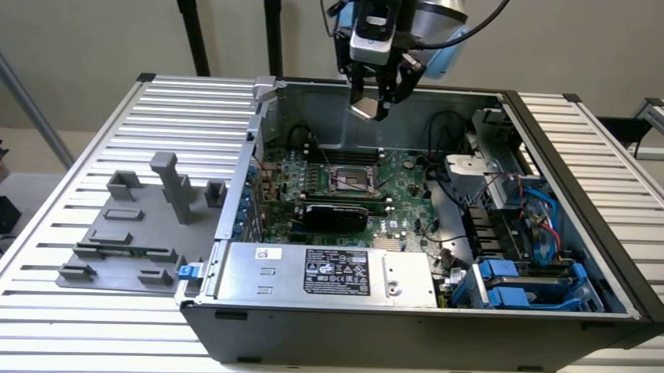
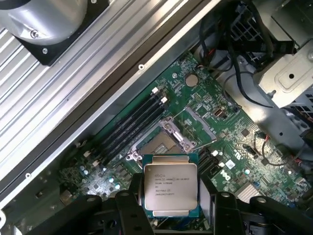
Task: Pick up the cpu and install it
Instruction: 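Place the cpu into insertion slot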
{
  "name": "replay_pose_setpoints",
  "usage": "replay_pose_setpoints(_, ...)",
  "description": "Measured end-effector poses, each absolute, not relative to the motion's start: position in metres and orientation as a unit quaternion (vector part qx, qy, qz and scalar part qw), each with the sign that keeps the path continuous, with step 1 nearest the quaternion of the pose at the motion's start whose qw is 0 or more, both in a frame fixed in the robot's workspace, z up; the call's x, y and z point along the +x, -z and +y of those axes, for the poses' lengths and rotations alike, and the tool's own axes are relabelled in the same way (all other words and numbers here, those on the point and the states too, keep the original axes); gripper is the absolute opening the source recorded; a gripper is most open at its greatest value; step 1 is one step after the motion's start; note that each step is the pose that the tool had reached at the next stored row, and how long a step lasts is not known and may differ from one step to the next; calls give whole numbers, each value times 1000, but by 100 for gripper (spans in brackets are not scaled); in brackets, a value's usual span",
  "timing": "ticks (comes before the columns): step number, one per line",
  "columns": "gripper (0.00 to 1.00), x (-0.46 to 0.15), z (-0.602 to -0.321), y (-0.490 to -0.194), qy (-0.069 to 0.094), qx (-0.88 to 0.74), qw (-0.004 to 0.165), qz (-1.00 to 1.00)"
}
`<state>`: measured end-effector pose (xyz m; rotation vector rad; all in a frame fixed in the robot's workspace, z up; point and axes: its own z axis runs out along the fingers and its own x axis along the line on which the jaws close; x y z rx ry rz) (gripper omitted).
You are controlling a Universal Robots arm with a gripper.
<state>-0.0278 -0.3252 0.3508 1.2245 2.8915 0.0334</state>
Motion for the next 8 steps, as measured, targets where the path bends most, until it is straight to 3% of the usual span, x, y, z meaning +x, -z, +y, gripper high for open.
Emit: replay_pose_setpoints(8, 55, -28, -325, -346, -11, 456, 1, 890)
